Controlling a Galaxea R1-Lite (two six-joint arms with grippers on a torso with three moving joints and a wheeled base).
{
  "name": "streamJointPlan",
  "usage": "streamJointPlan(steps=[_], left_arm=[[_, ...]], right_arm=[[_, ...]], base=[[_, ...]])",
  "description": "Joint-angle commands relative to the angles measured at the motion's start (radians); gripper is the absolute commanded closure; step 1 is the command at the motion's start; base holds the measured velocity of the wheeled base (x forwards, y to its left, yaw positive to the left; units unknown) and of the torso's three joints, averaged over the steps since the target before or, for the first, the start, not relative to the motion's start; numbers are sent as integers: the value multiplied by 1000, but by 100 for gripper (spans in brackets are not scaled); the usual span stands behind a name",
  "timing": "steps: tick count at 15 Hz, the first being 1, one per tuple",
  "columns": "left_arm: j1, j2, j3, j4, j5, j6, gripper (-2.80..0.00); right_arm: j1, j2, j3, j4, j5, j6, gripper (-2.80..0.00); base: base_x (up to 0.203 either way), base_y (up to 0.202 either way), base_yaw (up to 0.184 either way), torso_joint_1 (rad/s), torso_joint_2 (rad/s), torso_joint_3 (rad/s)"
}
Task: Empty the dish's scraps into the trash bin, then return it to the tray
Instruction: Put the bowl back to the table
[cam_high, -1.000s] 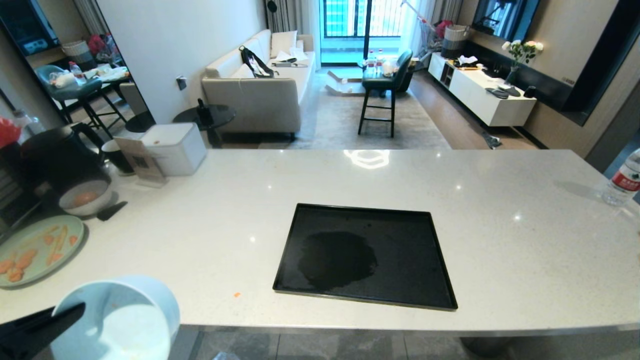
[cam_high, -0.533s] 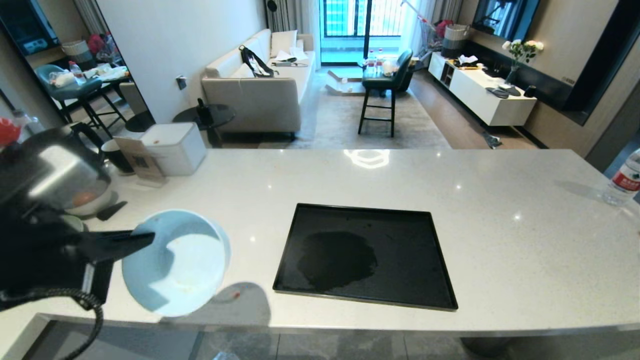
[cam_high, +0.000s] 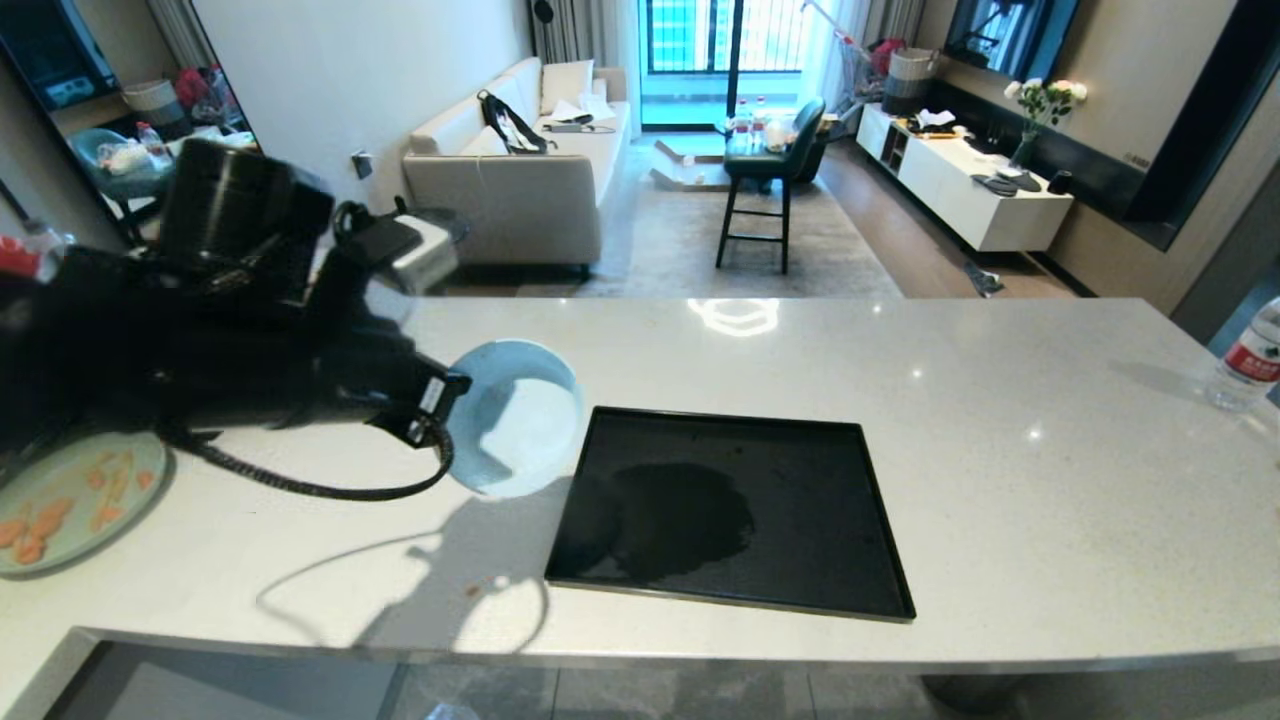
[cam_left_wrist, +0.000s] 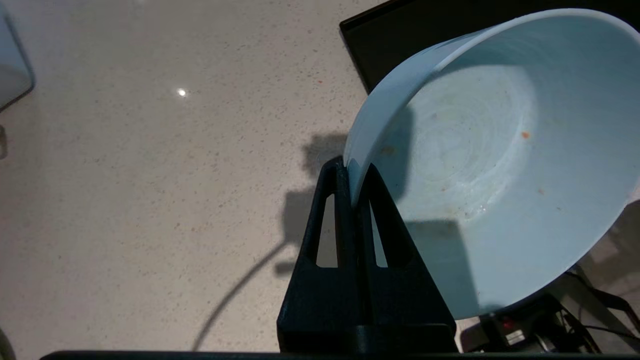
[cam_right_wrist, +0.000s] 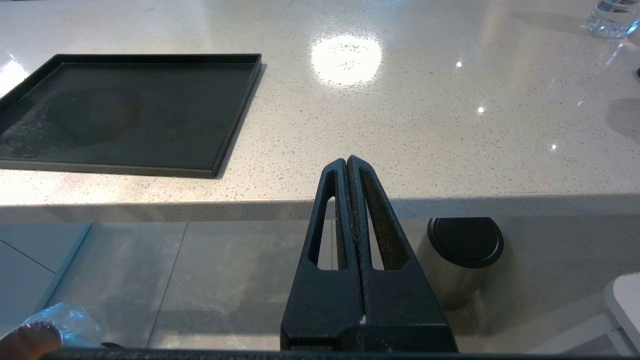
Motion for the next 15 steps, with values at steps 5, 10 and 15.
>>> streamJointPlan(steps=[5, 10, 15], left_arm=[[-91, 306, -339, 273, 23, -57, 0], [-166, 481, -524, 351, 57, -136, 0], [-182, 597, -611, 362, 55, -178, 0]], right_arm=[[0, 0, 1, 0, 0, 0, 0], [0, 0, 1, -1, 0, 0, 0], [0, 0, -1, -1, 0, 0, 0]], base=[[0, 0, 0, 0, 0, 0], [0, 0, 0, 0, 0, 0], [0, 0, 0, 0, 0, 0]])
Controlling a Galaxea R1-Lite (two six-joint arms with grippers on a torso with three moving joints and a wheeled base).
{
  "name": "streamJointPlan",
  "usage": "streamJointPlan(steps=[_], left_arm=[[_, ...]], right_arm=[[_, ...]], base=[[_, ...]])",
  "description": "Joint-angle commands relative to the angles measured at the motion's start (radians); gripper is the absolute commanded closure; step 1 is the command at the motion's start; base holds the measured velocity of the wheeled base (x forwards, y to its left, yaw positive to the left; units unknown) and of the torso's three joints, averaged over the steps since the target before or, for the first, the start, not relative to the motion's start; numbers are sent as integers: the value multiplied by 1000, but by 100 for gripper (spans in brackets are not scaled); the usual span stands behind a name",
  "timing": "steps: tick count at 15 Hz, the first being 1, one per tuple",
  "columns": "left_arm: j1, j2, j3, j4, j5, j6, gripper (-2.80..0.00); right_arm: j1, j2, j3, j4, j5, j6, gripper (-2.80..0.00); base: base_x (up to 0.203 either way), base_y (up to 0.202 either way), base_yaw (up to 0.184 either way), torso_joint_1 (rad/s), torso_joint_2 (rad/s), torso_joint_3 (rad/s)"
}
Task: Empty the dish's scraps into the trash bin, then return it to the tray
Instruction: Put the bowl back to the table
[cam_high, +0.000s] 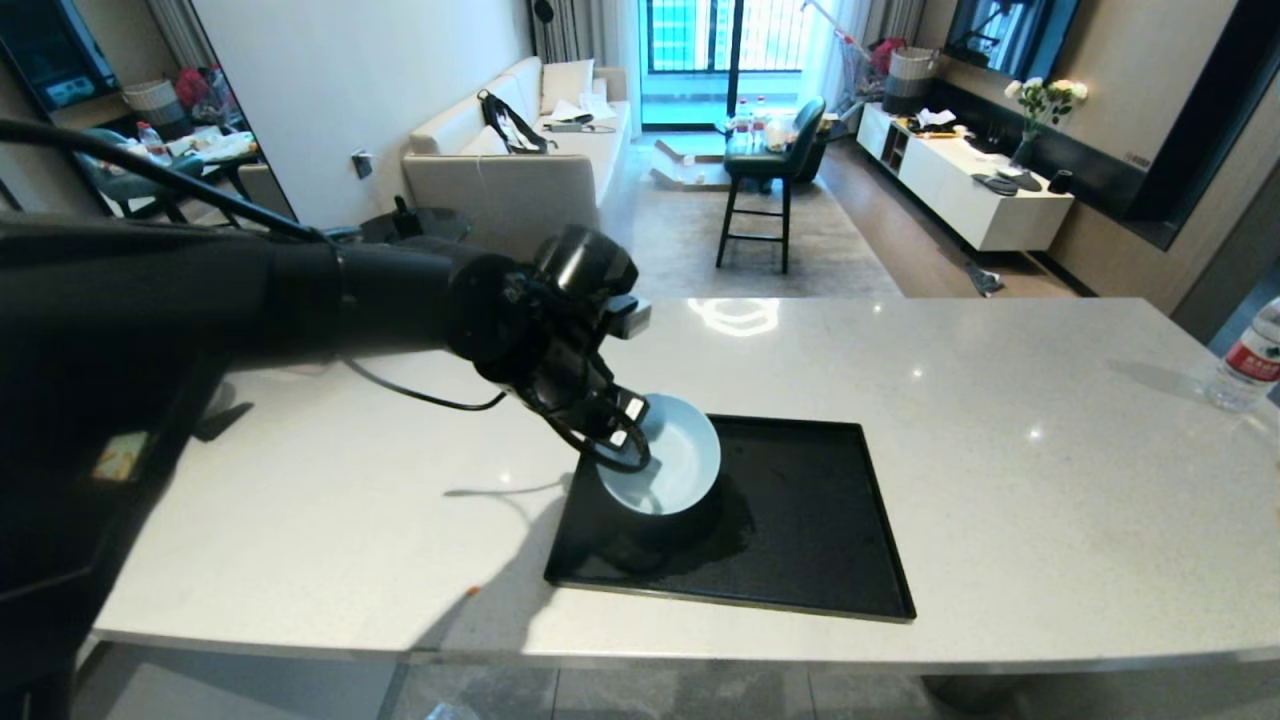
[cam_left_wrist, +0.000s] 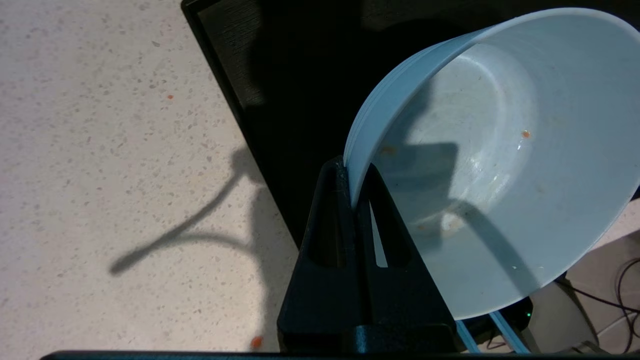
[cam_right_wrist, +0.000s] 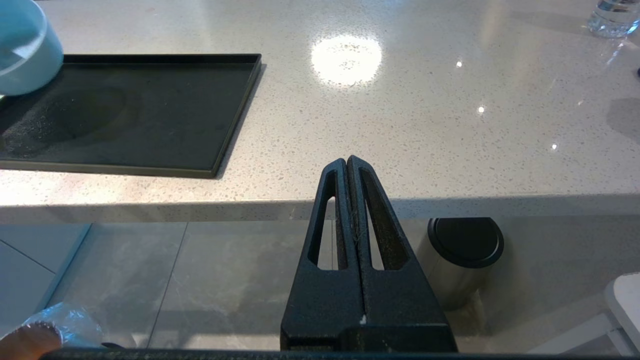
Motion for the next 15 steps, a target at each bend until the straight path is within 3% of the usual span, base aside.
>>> streamJointPlan(steps=[1, 8, 13, 15], left_arm=[[-3, 66, -37, 22, 0, -2, 0], [-10, 172, -203, 195, -15, -2, 0], [-10, 194, -205, 191, -135, -33, 0], [-9, 202, -213, 186, -155, -33, 0]], right_arm=[[0, 0, 0, -1, 0, 0, 0], [0, 0, 1, 0, 0, 0, 0], [0, 0, 0, 0, 0, 0, 0], [0, 0, -1, -1, 0, 0, 0]], base=[[0, 0, 0, 0, 0, 0], [0, 0, 0, 0, 0, 0], [0, 0, 0, 0, 0, 0], [0, 0, 0, 0, 0, 0]])
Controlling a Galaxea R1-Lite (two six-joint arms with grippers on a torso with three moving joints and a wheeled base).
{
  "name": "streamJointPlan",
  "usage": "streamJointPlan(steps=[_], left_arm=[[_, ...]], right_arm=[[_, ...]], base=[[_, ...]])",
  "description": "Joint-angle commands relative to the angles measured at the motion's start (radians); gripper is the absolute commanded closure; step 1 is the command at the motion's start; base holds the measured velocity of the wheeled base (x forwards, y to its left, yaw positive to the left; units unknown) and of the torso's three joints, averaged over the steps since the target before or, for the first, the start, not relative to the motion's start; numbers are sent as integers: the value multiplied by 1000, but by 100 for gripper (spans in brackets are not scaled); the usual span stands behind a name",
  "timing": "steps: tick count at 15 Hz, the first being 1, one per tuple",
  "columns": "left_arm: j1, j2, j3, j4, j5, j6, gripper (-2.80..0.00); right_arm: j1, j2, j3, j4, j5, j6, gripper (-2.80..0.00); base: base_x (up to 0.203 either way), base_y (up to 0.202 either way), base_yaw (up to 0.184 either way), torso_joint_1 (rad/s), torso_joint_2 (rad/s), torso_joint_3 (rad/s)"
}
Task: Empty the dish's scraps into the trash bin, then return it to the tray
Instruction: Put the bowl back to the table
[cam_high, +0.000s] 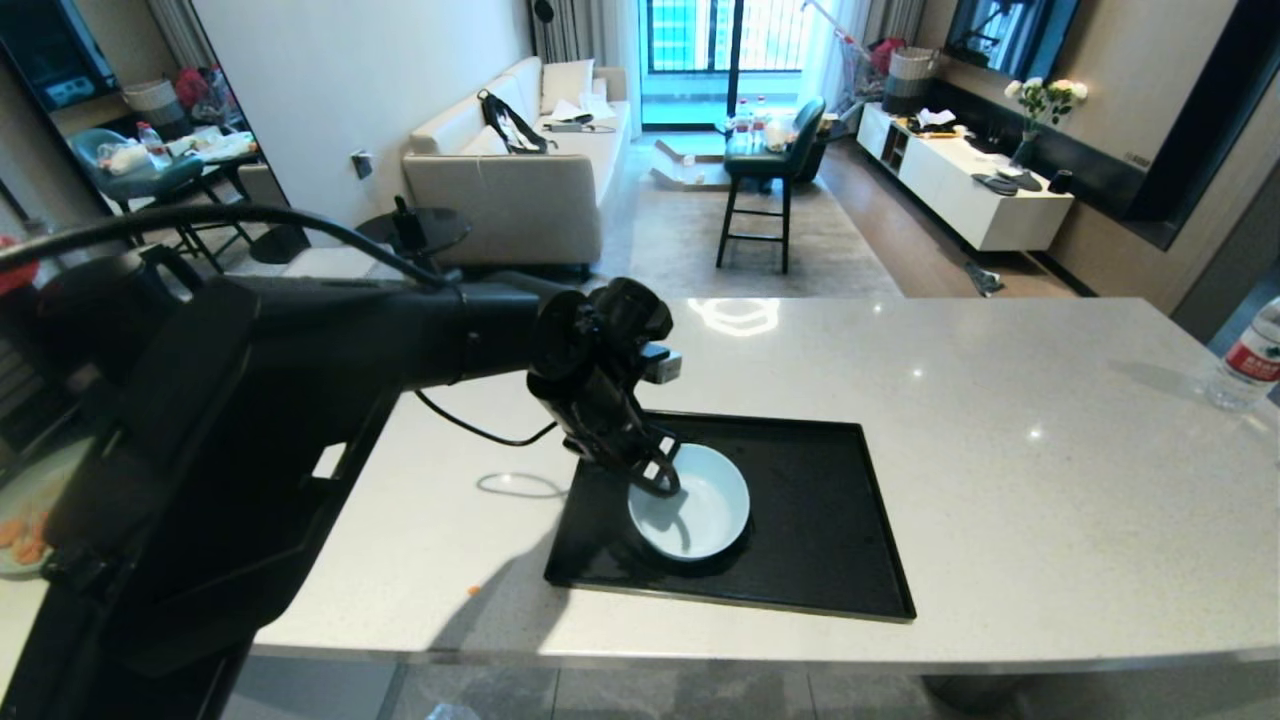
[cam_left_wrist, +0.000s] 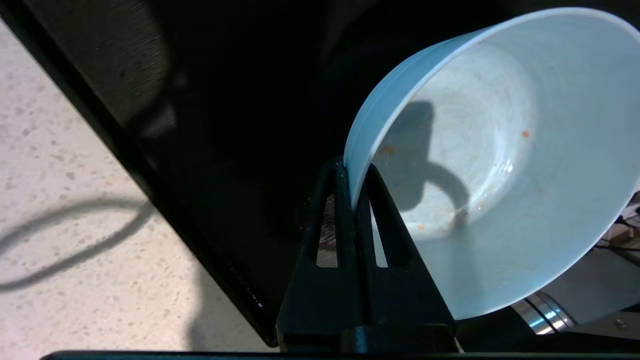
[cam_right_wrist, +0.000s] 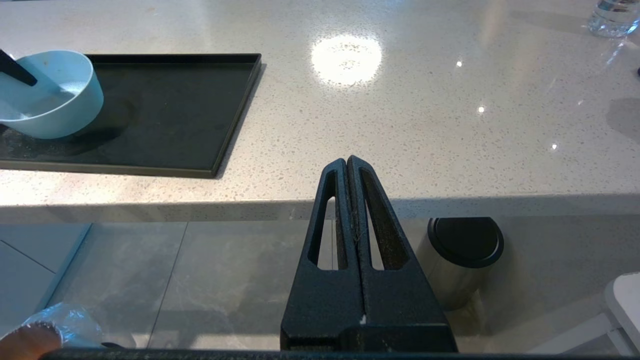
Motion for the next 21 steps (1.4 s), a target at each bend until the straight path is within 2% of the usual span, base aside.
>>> streamJointPlan(steps=[1, 5, 21], left_arm=[[1, 9, -7, -5, -1, 0, 0], [7, 36, -7, -70, -5, 0, 0], [30, 53, 5, -54, -10, 17, 0]], right_arm=[[0, 0, -1, -1, 0, 0, 0], [0, 0, -1, -1, 0, 0, 0], [0, 0, 0, 0, 0, 0, 0]], base=[[0, 0, 0, 0, 0, 0], [0, 0, 0, 0, 0, 0], [0, 0, 0, 0, 0, 0]])
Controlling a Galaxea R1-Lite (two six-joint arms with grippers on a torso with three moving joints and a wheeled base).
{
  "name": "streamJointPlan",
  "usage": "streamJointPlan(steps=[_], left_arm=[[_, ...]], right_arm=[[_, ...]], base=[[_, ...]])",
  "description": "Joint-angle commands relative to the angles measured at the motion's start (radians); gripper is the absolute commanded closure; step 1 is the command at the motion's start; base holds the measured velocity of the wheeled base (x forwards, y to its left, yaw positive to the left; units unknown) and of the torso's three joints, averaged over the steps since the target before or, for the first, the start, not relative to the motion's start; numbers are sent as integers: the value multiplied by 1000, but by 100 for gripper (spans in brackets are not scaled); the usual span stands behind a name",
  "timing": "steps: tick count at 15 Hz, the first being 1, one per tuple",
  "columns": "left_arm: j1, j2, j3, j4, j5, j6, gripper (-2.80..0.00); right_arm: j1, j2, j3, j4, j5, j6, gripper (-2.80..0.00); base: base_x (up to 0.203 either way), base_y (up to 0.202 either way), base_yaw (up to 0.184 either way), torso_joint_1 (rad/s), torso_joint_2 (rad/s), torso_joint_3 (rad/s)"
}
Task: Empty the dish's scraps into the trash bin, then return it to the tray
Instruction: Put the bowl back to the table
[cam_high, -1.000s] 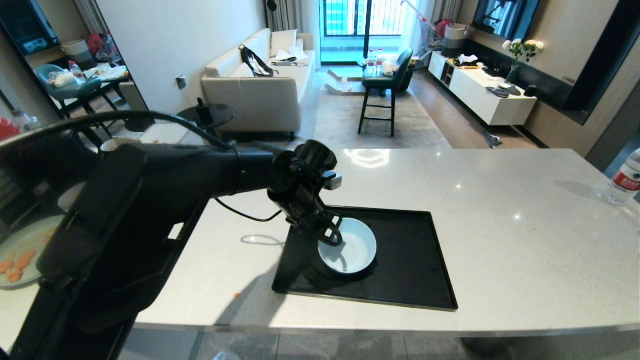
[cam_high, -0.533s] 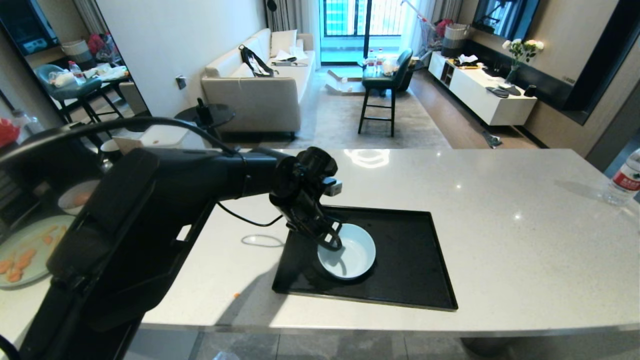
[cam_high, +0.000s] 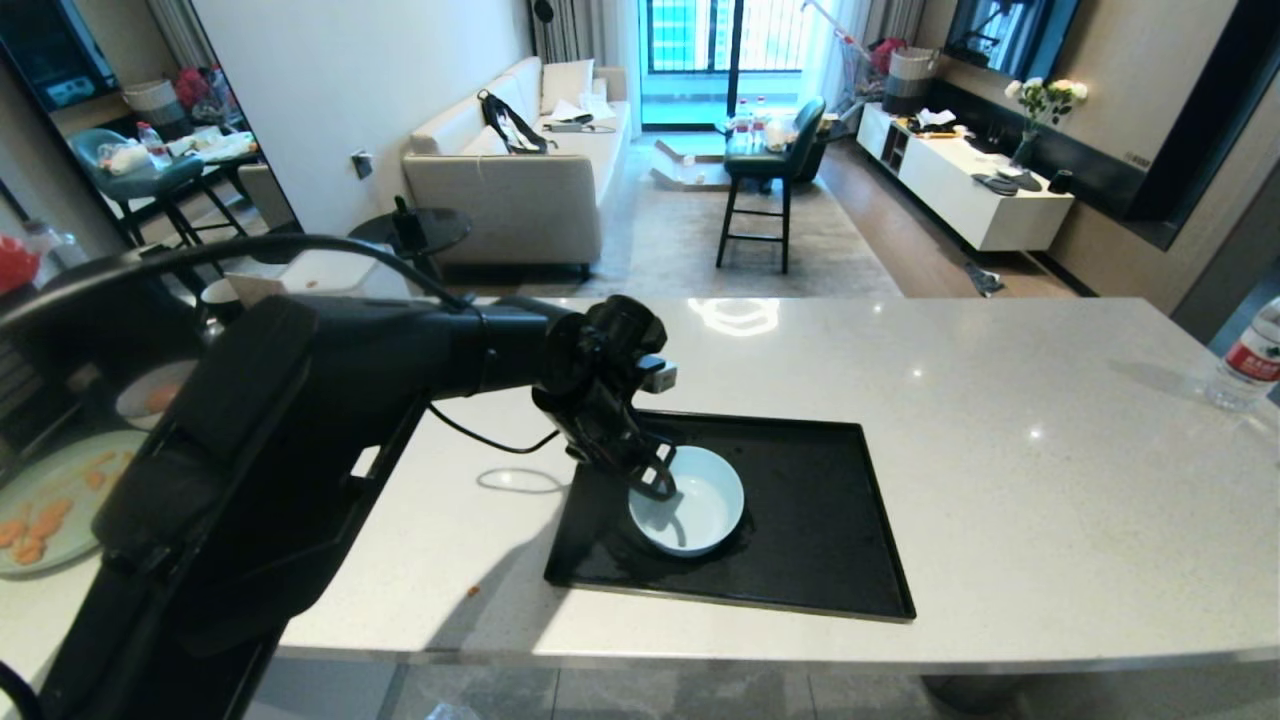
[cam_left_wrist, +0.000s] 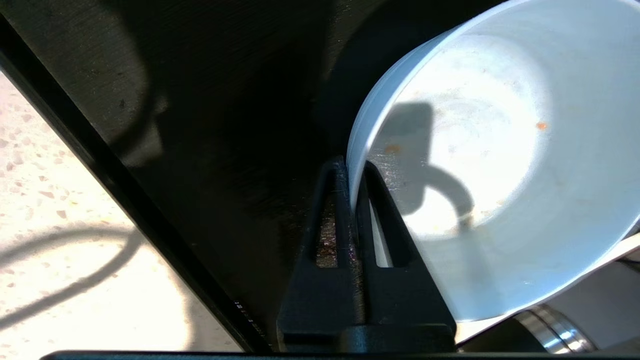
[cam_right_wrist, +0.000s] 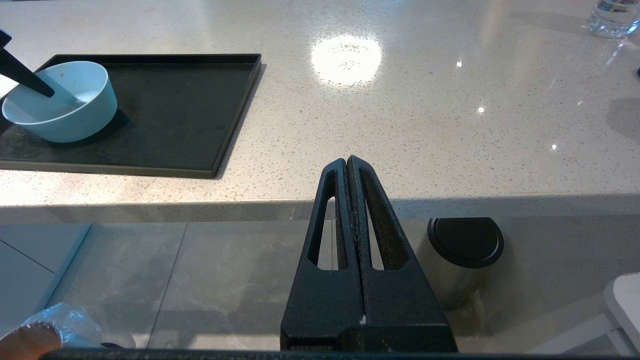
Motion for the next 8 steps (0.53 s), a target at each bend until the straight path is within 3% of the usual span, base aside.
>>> streamJointPlan(steps=[1, 8], left_arm=[[3, -4, 4, 5, 0, 1, -280], [1, -70, 12, 55, -6, -6, -280]], right_arm=[[0, 0, 1, 0, 0, 0, 0], [0, 0, 1, -1, 0, 0, 0]], base=[[0, 0, 0, 0, 0, 0], [0, 0, 0, 0, 0, 0]])
